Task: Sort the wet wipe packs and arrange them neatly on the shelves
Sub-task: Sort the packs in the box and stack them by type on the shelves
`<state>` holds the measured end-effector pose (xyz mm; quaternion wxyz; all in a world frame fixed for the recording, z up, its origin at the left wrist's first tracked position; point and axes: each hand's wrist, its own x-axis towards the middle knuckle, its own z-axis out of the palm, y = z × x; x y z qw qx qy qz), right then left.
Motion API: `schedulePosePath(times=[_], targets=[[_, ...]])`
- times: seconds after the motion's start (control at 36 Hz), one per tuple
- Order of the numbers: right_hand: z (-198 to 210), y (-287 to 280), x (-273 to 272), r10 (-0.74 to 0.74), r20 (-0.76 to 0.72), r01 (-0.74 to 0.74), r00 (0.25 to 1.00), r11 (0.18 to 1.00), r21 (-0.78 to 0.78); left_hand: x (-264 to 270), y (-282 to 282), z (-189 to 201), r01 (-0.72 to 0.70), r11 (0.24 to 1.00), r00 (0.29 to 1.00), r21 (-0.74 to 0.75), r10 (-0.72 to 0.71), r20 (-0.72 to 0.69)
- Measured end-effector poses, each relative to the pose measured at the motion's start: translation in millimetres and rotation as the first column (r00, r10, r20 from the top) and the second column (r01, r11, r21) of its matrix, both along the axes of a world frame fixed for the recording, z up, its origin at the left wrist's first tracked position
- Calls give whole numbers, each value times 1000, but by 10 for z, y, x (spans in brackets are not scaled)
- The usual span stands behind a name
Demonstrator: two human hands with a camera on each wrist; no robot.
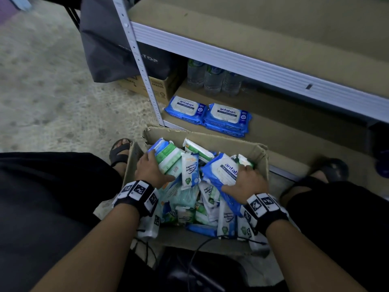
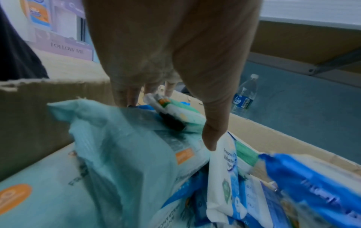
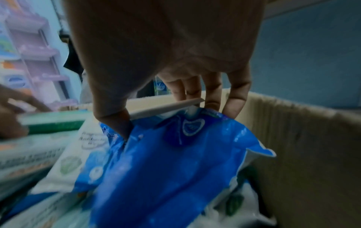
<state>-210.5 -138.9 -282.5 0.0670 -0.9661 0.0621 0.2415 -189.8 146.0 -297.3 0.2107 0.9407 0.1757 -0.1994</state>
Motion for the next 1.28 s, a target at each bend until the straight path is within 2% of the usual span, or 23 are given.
schedulePosePath(times=[0.14, 0.22, 0.39, 0.58, 0.75, 0.89, 0.97, 1.06, 1.11, 1.19, 1.22, 1.28], targets=[[261, -205, 61, -175, 90, 170, 981, 984, 57, -42, 18, -100, -8, 999, 1000, 41, 9, -16], [376, -337, 76, -263, 162, 248, 951, 963, 107, -23, 14, -97, -48, 999, 998, 0, 48, -27], [427, -512, 65, -390, 105, 369, 915, 913, 175, -24, 23, -47, -17, 1000, 999, -3, 17, -30], [393, -500, 24, -408, 59, 399, 911, 909, 118, -213, -161, 49, 150, 987, 988, 49, -148, -49], [354, -487, 49, -413, 20, 406, 911, 902, 151, -513, -535, 15, 354, 933, 930, 67, -343, -129], [355, -443, 64, -333, -51, 336, 941, 939, 71, -629, -771, -69, 479, 877, 859, 20, -464, -217], [339, -407, 44, -262, -87, 266, 961, 964, 31, -572, -770, -22, 491, 871, 842, -33, -484, -239], [333, -375, 23, -211, -79, 209, 974, 978, -23, -417, -689, 78, 432, 895, 851, -109, -445, -279], [340, -369, 42, -194, -97, 192, 976, 981, -31, -335, -592, 123, 325, 937, 910, -125, -346, -227], [357, -381, 76, -199, -139, 197, 970, 980, -33, -260, -435, 84, 135, 991, 988, -19, -136, -72], [363, -380, 80, -199, -138, 195, 970, 980, -38, -243, -381, 66, 74, 997, 995, 19, -72, -75], [368, -365, 76, -192, -120, 187, 974, 981, -56, -212, -256, -12, -29, 998, 983, 63, 40, -178]])
